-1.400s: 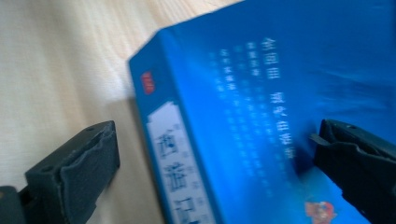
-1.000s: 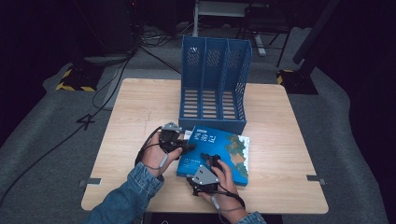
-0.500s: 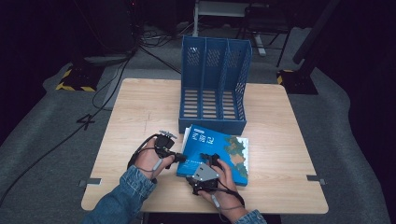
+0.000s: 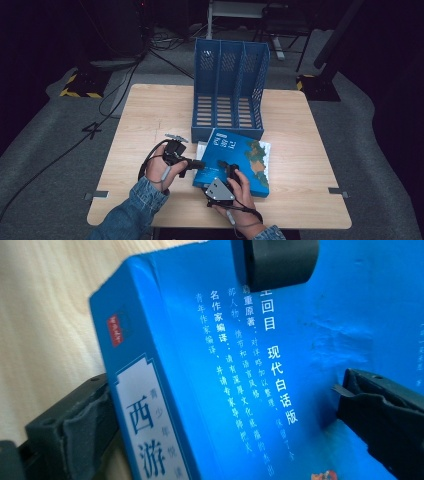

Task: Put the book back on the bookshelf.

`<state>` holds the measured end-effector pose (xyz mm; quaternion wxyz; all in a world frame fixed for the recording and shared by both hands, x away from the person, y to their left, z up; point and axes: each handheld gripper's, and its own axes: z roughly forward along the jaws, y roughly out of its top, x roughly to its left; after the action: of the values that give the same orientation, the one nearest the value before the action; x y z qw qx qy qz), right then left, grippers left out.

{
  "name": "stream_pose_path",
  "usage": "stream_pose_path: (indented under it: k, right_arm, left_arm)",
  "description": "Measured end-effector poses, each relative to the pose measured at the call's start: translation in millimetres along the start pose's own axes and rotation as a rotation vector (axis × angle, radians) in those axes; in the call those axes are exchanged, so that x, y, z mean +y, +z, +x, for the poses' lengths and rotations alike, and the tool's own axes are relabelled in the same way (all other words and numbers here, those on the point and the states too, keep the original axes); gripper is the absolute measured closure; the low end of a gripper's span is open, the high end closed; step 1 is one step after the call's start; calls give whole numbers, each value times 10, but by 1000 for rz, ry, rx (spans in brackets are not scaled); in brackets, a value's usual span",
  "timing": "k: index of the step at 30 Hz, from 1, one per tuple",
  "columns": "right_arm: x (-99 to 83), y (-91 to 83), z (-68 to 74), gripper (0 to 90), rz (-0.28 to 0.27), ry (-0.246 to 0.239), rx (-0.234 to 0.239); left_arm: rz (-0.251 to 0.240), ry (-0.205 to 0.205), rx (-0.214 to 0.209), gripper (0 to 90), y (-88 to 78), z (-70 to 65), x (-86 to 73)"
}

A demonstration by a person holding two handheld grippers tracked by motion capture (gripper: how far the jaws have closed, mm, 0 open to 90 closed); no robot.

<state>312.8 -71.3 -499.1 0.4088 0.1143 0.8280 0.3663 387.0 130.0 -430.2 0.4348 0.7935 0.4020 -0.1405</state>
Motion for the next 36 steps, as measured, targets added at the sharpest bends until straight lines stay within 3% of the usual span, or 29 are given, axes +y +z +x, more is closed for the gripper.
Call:
stream_pose_path:
  k: [3, 7, 12, 14, 17, 20, 26, 29, 32, 34, 36]
  right_arm:
    - [-25, 9, -35, 0, -1, -1, -29]
    - [-70, 8, -95, 0, 2, -60, -84]
    - [-112, 17, -198, 0, 2, -67, -62]
    - [-124, 38, -222, 0, 13, -67, -51]
    - [-140, 103, -227, 0, 48, -71, -19]
    - [-152, 172, -188, 0, 89, -84, -7]
    - [-155, 198, -164, 2, 95, -71, -23]
    - [-153, 211, -173, 5, 99, -55, -17]
    - [-146, 221, -173, 5, 104, -44, -15]
    - [-146, 223, -174, 5, 104, -45, -15]
    - [-147, 220, -168, 6, 105, -42, -17]
  left_arm:
    - [-22, -30, -52, 875, 29, 21, 28]
    - [-25, -51, -115, 874, 76, 11, 73]
    - [-28, -63, -127, 872, 131, 33, 125]
    - [-30, -70, -116, 871, 156, 53, 131]
    - [-7, -46, -47, 869, 190, 77, 113]
    - [-7, -46, -14, 869, 220, 100, 80]
    - [-46, -145, -83, 859, 223, 196, 25]
    - [-75, -193, -119, 778, 225, 228, -11]
    - [-70, -185, -113, 681, 265, 199, -40]
    - [-68, -158, -73, 687, 305, 150, -66]
    - [-58, -117, -19, 771, 296, 129, -66]
